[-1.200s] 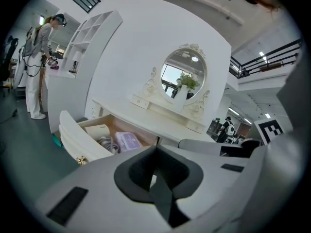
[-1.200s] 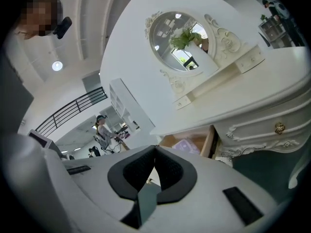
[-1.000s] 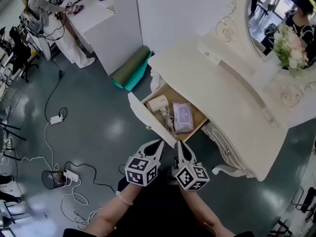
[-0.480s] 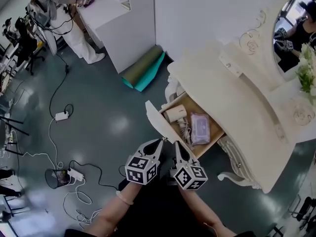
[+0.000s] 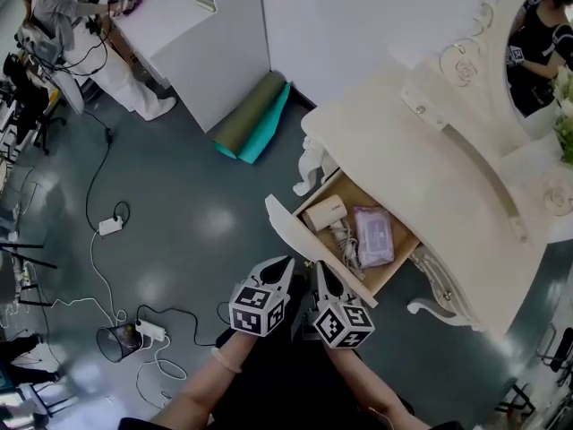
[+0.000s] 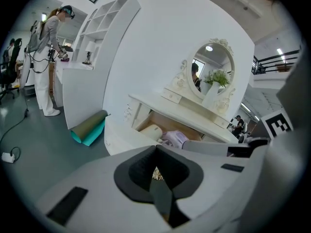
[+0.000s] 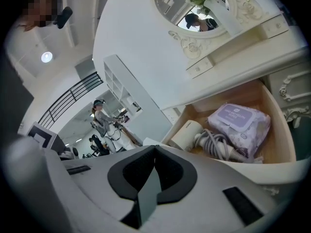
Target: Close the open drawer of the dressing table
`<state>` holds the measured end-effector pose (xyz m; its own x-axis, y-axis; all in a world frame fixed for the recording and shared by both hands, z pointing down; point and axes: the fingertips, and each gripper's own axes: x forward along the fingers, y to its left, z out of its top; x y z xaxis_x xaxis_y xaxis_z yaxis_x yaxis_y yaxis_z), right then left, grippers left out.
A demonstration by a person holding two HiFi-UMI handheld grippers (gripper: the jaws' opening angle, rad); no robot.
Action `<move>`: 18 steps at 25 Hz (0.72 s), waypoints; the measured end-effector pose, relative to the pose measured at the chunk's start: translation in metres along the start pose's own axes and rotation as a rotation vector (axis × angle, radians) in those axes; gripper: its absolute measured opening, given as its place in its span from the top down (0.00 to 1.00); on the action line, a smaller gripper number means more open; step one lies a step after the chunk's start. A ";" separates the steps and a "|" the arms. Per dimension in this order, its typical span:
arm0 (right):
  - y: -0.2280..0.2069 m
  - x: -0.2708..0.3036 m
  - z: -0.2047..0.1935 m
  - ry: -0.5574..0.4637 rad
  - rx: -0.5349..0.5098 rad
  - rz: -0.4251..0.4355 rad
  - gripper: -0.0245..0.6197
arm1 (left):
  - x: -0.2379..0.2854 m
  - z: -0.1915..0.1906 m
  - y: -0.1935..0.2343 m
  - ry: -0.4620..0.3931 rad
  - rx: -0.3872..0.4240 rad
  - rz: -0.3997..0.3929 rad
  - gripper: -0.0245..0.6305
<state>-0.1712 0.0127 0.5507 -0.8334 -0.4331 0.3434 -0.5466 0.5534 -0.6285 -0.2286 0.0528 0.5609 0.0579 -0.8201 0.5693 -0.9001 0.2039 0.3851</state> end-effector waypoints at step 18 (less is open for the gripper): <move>-0.051 -0.002 -0.058 0.068 0.215 -0.239 0.94 | 0.049 -0.038 0.009 0.230 0.069 -0.120 0.93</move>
<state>-0.1470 0.0265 0.6224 -0.6909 -0.4800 0.5406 -0.7039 0.2757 -0.6546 -0.2174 0.0346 0.6195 0.2553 -0.6919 0.6754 -0.9077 0.0691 0.4139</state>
